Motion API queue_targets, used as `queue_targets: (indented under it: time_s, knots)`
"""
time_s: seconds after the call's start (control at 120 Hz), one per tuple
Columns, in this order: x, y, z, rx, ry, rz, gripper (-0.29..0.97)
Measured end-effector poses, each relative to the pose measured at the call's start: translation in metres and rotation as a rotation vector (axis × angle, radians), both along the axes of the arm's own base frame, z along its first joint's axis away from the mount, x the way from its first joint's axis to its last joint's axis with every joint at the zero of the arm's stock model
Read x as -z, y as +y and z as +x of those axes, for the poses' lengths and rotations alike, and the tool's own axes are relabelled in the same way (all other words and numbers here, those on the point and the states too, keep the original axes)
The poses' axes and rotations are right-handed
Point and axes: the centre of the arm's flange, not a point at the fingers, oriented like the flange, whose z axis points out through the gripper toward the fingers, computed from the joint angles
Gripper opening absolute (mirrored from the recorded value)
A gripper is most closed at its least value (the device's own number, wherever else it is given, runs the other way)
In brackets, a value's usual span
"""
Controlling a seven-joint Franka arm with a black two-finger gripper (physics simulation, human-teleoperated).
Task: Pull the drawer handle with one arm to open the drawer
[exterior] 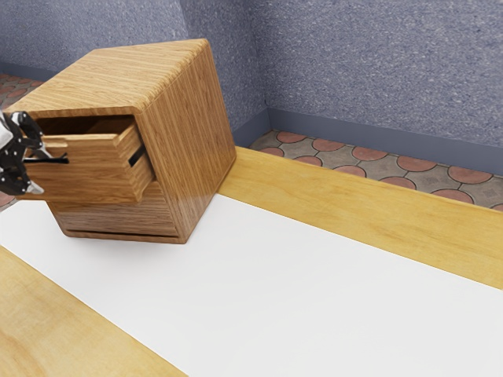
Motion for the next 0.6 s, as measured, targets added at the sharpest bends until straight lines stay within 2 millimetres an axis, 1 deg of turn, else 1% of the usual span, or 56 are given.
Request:
queue_targets:
  time_s: [0.167,0.358,0.6]
  knots:
    - [0.000,-0.009,-0.010,-0.003,0.001,0.004,0.43]
    - [0.004,-0.013,-0.027,-0.011,0.000,0.000,0.49]
    - [0.005,-0.024,-0.039,-0.016,0.001,0.011,0.44]
